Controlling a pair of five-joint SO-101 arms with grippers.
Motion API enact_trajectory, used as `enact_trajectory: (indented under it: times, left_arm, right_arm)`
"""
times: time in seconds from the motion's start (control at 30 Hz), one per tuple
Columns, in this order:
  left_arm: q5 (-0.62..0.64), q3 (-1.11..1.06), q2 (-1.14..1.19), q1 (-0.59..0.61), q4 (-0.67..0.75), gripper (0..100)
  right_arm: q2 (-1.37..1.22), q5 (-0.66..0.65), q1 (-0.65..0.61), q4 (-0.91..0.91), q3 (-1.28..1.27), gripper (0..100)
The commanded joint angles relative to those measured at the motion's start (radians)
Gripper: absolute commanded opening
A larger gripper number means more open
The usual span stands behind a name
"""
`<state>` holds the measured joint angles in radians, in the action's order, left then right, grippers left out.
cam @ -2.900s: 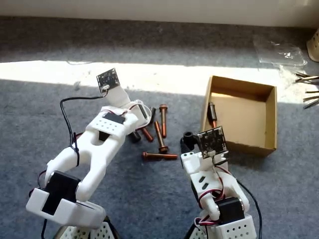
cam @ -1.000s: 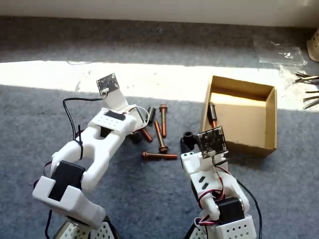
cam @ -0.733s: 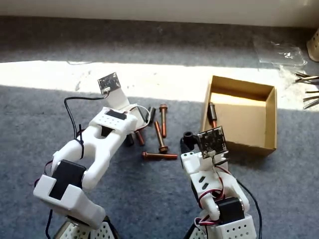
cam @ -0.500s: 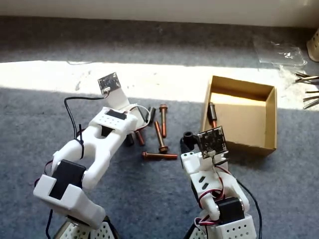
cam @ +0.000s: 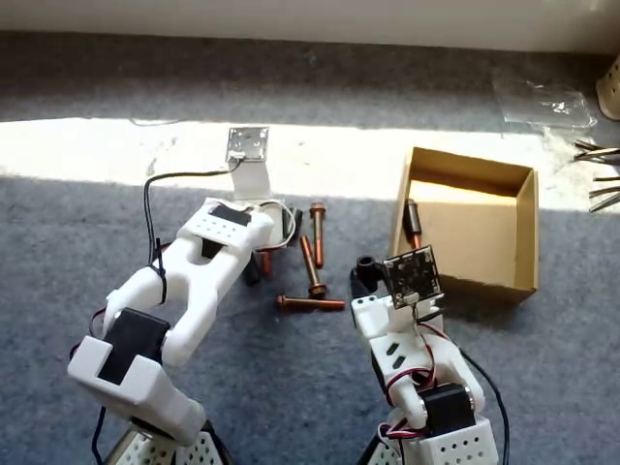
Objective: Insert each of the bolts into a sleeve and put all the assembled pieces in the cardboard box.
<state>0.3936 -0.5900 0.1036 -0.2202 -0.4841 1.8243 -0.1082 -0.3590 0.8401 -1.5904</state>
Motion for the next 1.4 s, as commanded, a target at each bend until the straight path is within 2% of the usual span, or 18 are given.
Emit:
enact_trajectory:
  times: [0.0,0.13,0.3,0.47,0.73,0.87,1.03,1.37]
  left_arm:
    - [-0.078,0.048,-0.064,-0.021,-0.005,2]
    - [-0.106,-0.002,-0.234,-0.021,-0.044,2]
    - [-0.187,-0.148,-0.512,-0.021,-0.044,2]
    - [-0.279,-0.259,-0.773,-0.013,-0.048,2]
    - [-0.279,-0.414,-1.113,0.070,-0.049,2]
    - [-0.285,-0.484,-1.253,0.091,-0.051,2]
    - [-0.362,-0.556,-1.394,0.090,-0.051,2]
    - [-0.364,-0.654,-1.699,0.088,-0.046,2]
  right_arm:
    - [0.010,0.003,-0.019,-0.030,0.004,0.5]
    - [0.010,0.002,-0.102,-0.030,0.002,0.5]
    - [0.010,0.002,-0.145,-0.038,-0.016,0.5]
    - [0.010,0.002,-0.203,-0.209,-0.120,0.5]
    - [0.010,0.002,-0.211,-0.263,-0.147,0.5]
    - [0.010,0.002,-0.303,-0.286,-0.147,0.5]
    - [0.010,0.002,-0.394,-0.354,-0.147,0.5]
    - [0.010,0.002,-0.395,-0.489,-0.154,0.5]
